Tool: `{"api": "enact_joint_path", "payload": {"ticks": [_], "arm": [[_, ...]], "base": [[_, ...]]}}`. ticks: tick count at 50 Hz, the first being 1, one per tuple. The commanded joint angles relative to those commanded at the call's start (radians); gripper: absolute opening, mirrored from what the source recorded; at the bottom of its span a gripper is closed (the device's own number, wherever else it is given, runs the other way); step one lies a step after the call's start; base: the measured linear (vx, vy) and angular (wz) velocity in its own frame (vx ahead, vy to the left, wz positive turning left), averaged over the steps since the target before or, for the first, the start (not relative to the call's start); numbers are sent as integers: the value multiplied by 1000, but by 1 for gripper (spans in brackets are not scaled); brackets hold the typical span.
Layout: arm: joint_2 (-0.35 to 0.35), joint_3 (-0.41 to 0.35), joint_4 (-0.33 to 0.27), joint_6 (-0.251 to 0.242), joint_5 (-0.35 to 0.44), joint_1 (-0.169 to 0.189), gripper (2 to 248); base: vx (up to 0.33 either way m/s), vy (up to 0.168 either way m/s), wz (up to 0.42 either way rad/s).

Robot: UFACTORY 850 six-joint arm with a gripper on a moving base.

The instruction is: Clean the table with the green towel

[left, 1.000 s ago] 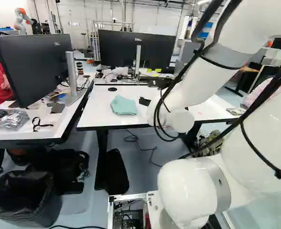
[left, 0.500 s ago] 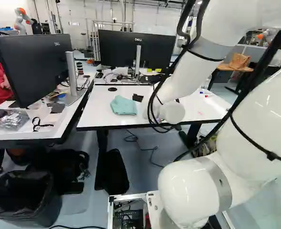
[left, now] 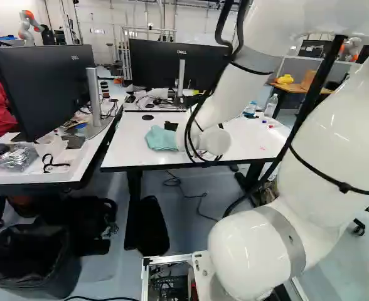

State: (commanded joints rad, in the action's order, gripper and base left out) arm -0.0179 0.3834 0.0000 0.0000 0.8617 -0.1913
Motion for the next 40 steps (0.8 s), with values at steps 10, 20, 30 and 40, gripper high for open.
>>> {"api": "enact_joint_path", "payload": {"ticks": [10,20,30,40], "arm": [[25,25,0,0,-41,-33,247],[44,44,0,0,-93,-66,247],[64,66,0,0,-148,-98,247],[88,91,0,0,-208,-129,247]], "base": [[0,0,0],[0,0,0],[0,0,0],[0,0,0]]}}
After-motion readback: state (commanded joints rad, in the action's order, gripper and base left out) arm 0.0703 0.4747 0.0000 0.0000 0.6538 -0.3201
